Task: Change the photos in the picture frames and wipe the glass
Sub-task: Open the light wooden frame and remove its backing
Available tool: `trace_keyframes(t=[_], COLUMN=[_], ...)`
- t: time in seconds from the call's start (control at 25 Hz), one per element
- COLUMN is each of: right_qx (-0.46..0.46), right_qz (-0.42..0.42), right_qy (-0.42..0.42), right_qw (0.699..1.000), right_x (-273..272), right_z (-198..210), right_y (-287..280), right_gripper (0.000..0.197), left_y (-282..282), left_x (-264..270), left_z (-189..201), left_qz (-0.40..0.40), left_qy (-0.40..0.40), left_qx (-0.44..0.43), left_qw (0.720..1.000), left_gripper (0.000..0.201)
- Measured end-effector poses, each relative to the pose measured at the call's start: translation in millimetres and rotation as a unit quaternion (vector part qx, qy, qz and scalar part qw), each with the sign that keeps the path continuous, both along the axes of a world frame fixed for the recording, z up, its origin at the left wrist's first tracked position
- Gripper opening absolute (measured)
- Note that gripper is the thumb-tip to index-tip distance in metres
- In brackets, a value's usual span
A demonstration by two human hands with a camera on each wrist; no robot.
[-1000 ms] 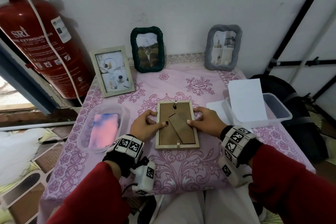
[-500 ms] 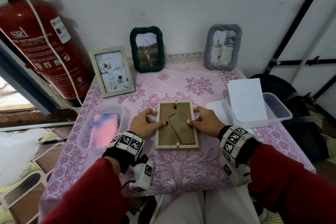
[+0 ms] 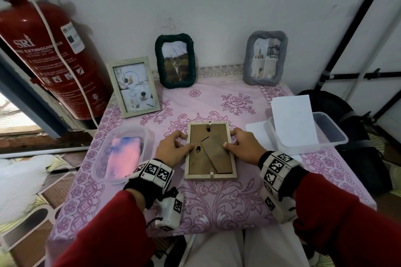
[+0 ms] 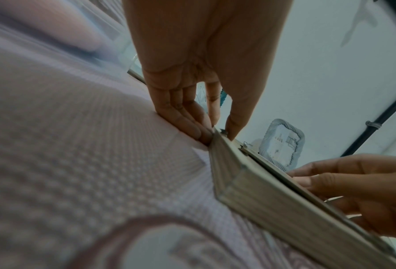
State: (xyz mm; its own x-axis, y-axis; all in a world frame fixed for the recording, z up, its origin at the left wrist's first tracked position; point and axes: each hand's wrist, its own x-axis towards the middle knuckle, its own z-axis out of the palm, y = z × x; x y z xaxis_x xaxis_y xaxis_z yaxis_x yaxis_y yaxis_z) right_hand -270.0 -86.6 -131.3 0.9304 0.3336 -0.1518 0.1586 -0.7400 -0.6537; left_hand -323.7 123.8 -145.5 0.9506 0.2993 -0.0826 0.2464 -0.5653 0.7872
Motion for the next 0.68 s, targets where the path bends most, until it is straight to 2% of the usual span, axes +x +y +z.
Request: trace_keyframes(t=[0.24, 0.52, 0.68], right_qx=[-0.004, 0.022, 0.049], right_qz=[-0.003, -0.018, -0.029], right_qy=[-0.006, -0.002, 0.007], right_qw=[1.0, 1.0, 0.998], right_x=[0.1, 2.0, 2.3], right_z=[-0.2, 0.2, 3.0], right_y=[2.4, 2.0, 2.0], right_gripper=[0.032, 0.014, 0.013], left_y=[0.7, 1.8, 2.2], left_x=[1.5, 2.1, 2.5], left_z=[-1.7, -2.0, -1.6], left_qz=[0.002, 0.005, 0.007], left_qy=[0.0, 0.003, 0.007], left_qx=[0.0, -0.032, -0.055], left_qw=[1.0, 0.999, 0.998], left_gripper=[0.017, 0.015, 0.016])
